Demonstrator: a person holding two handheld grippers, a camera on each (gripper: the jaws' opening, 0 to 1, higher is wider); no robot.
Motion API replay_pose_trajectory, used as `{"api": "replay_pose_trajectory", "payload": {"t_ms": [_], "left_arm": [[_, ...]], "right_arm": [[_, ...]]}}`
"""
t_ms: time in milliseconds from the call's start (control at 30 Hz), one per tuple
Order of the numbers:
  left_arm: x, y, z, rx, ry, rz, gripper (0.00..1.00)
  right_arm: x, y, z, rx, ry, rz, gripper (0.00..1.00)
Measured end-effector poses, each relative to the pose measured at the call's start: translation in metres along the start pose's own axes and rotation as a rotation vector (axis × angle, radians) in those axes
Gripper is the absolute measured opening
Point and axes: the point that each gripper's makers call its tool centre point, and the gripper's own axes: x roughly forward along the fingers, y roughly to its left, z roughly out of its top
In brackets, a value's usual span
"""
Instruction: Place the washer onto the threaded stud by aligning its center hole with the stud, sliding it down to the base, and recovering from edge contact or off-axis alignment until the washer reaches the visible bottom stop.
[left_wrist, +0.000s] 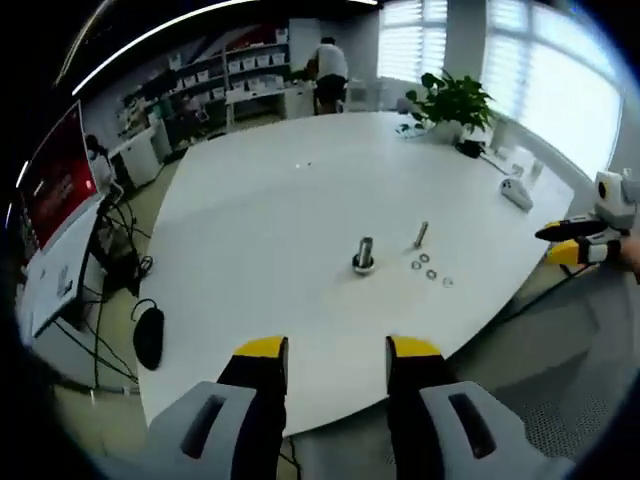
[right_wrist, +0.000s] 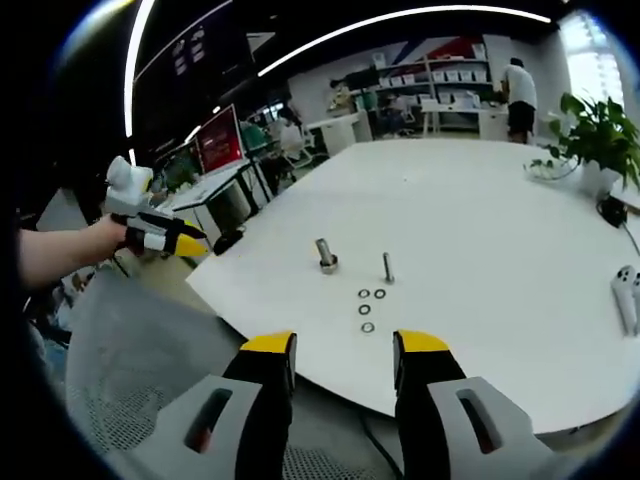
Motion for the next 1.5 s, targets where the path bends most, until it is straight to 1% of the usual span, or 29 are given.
{"api": "replay_pose_trajectory", "payload": {"t_ms": [100,167,233,300,333,400,433,467,533,600,633,667,700,733,767,800,867,900,933,1100,1233,1333,1400,1433,1500], "left_arm": [[-0.006,0.002,-0.015,0.011,0.013,0.005,0.37],[-0.009,0.004,-0.020,0.003,0.011,0.002,0.37],[-0.010,0.003,-0.023,-0.028,-0.008,-0.009,0.37],[-0.009,0.002,-0.025,-0.042,-0.023,-0.024,0.37],[-0.007,0.000,-0.028,-0.051,-0.024,-0.032,0.37],[-0.006,-0.004,-0.031,-0.070,-0.013,-0.045,0.36],[-0.007,-0.005,-0.030,-0.074,-0.020,-0.050,0.36],[-0.008,-0.006,-0.023,-0.068,-0.050,-0.061,0.35],[-0.010,-0.006,-0.018,-0.077,-0.061,-0.071,0.36],[-0.009,-0.009,-0.011,-0.093,-0.073,-0.098,0.37],[-0.009,-0.010,-0.007,-0.094,-0.092,-0.104,0.37],[-0.009,-0.016,-0.002,-0.101,-0.116,-0.126,0.37],[-0.008,-0.018,-0.003,-0.087,-0.116,-0.136,0.37],[-0.005,-0.019,-0.006,-0.065,-0.110,-0.128,0.37],[-0.002,-0.013,-0.014,-0.022,-0.090,-0.107,0.37],[-0.001,-0.013,-0.019,-0.014,-0.061,-0.110,0.37],[-0.002,-0.020,-0.014,-0.019,-0.081,-0.152,0.38],[-0.004,-0.029,-0.012,-0.030,-0.096,-0.209,0.39],[-0.004,-0.031,-0.010,-0.039,-0.108,-0.227,0.38],[-0.010,-0.033,0.001,-0.022,-0.179,-0.242,0.37],[-0.013,-0.034,0.005,0.006,-0.211,-0.236,0.38],[-0.015,-0.029,0.011,-0.027,-0.243,-0.225,0.38],[-0.015,-0.030,0.011,-0.054,-0.243,-0.239,0.39],[-0.015,-0.031,0.011,-0.048,-0.242,-0.238,0.39],[-0.014,-0.031,0.010,-0.038,-0.241,-0.233,0.39]], "right_arm": [[0.000,-0.001,0.000,0.003,0.003,-0.006,0.41],[0.000,0.000,0.000,-0.002,0.002,-0.005,0.41],[-0.001,0.000,0.000,-0.003,-0.002,-0.006,0.41],[-0.002,-0.002,0.001,0.000,-0.005,-0.016,0.41],[-0.002,-0.002,0.002,-0.021,-0.011,-0.024,0.41],[-0.002,-0.002,0.002,-0.026,-0.008,-0.028,0.41],[-0.002,-0.003,0.001,-0.022,-0.001,-0.034,0.41],[-0.003,-0.005,-0.001,-0.014,0.005,-0.042,0.41],[-0.003,-0.007,-0.001,-0.009,0.003,-0.049,0.42],[-0.002,-0.008,-0.002,-0.014,0.012,-0.054,0.42],[-0.002,-0.008,-0.003,-0.016,0.022,-0.056,0.42],[-0.002,-0.008,-0.004,-0.016,0.028,-0.056,0.42],[-0.002,-0.008,-0.005,-0.017,0.034,-0.057,0.42],[-0.002,-0.008,-0.005,-0.018,0.034,-0.059,0.42],[-0.002,-0.009,-0.005,-0.017,0.032,-0.062,0.42],[-0.002,-0.010,-0.005,-0.015,0.029,-0.068,0.42],[-0.002,-0.009,-0.005,-0.023,0.035,-0.066,0.42],[-0.002,-0.009,-0.006,-0.030,0.041,-0.066,0.42],[-0.002,-0.010,-0.006,-0.033,0.045,-0.070,0.42],[-0.002,-0.010,-0.007,-0.042,0.052,-0.074,0.41],[-0.003,-0.013,-0.009,-0.036,0.060,-0.088,0.41],[-0.002,-0.011,-0.011,-0.039,0.065,-0.079,0.41],[-0.001,-0.007,-0.012,-0.059,0.078,-0.057,0.41],[0.001,-0.005,-0.015,-0.070,0.103,-0.051,0.41],[0.002,-0.004,-0.017,-0.076,0.115,-0.055,0.41]]}}
